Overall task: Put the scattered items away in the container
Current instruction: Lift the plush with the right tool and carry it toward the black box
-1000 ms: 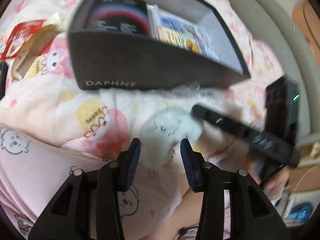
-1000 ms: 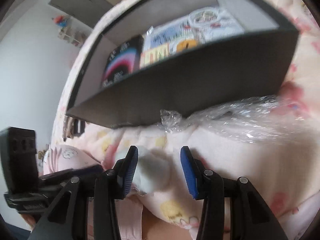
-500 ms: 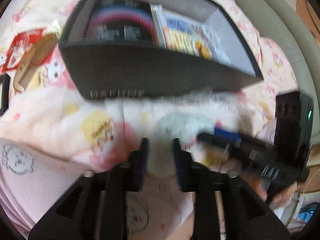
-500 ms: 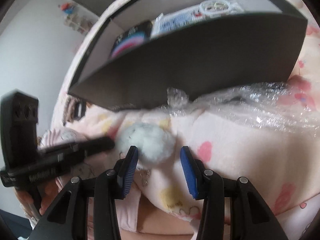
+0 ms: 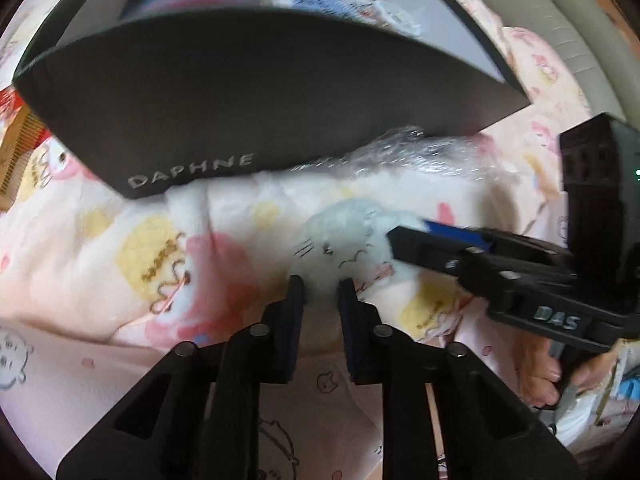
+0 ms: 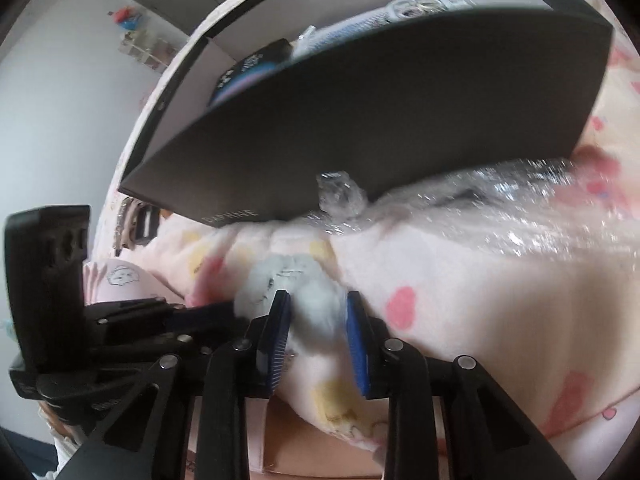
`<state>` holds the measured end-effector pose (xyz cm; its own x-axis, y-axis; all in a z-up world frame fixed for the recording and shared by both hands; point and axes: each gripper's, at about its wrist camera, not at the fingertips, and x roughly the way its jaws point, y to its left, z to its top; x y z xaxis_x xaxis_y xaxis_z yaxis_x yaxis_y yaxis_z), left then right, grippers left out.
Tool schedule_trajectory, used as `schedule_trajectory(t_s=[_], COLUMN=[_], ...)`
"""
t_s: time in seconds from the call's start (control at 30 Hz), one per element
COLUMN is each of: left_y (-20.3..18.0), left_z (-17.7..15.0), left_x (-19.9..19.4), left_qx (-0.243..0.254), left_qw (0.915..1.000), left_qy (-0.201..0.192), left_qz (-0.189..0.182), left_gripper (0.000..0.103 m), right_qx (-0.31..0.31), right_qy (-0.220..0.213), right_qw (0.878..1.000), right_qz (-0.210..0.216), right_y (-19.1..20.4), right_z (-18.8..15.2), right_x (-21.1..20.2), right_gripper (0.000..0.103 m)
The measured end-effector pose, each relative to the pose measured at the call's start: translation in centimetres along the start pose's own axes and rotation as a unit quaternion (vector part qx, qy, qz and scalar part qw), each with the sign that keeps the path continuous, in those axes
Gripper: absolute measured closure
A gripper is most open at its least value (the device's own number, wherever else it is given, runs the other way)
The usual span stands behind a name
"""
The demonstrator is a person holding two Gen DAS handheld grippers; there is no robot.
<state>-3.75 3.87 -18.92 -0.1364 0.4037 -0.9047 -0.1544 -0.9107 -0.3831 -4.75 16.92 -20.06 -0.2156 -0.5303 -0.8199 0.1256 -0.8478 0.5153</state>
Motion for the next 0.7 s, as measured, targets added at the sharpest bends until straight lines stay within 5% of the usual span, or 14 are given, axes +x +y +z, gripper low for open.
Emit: schedule_trajectory(t_s=[0.17, 0.2, 0.23, 0.3, 0.47, 0.7], left_y=[0.1, -0.1, -0.3, -1.2, -2.7, -1.2], left_z=[0.1, 0.0, -0.1, -0.7, -0.5, 1.1], left_x=[-1.3, -1.3, -0.9, -0.2, 2.8, -0.9], left_qx=[-0.008, -0.003, 0.007, 0.032, 0.065, 0.017], left_qw=[0.9998, 0.9998, 0.9996, 0.9982, 0.9925, 0.9960], left_qy=[-0.014, -0.002, 0.018, 0.044, 0.070, 0.005], left_qz=[0.013, 0.018, 0.022, 0.026, 0.077, 0.087], left_gripper=[0.089, 0.086, 0.070, 0.064, 0.075, 0.083], right_qx=[-0.004, -0.003, 0.001, 0.017, 0.055, 0.028], right_qy=[0.005, 0.003, 0.001, -0.002, -0.009, 0.017], right_qw=[1.000, 1.000, 1.000, 1.000, 0.997, 0.997], right_qz=[0.004, 0.006, 0.010, 0.021, 0.045, 0.073], right_y=[-0.2, -0.3, -0.5, -1.0, -2.5, -1.8], right_z=[-0.7, -0.9, -1.0, -0.8, -0.2, -0.7], right_x=[-0.4, -0.6, -0.7, -0.8, -1.2, -1.4], right_gripper=[0.079, 0.079, 0.079, 0.079, 0.079, 0.079])
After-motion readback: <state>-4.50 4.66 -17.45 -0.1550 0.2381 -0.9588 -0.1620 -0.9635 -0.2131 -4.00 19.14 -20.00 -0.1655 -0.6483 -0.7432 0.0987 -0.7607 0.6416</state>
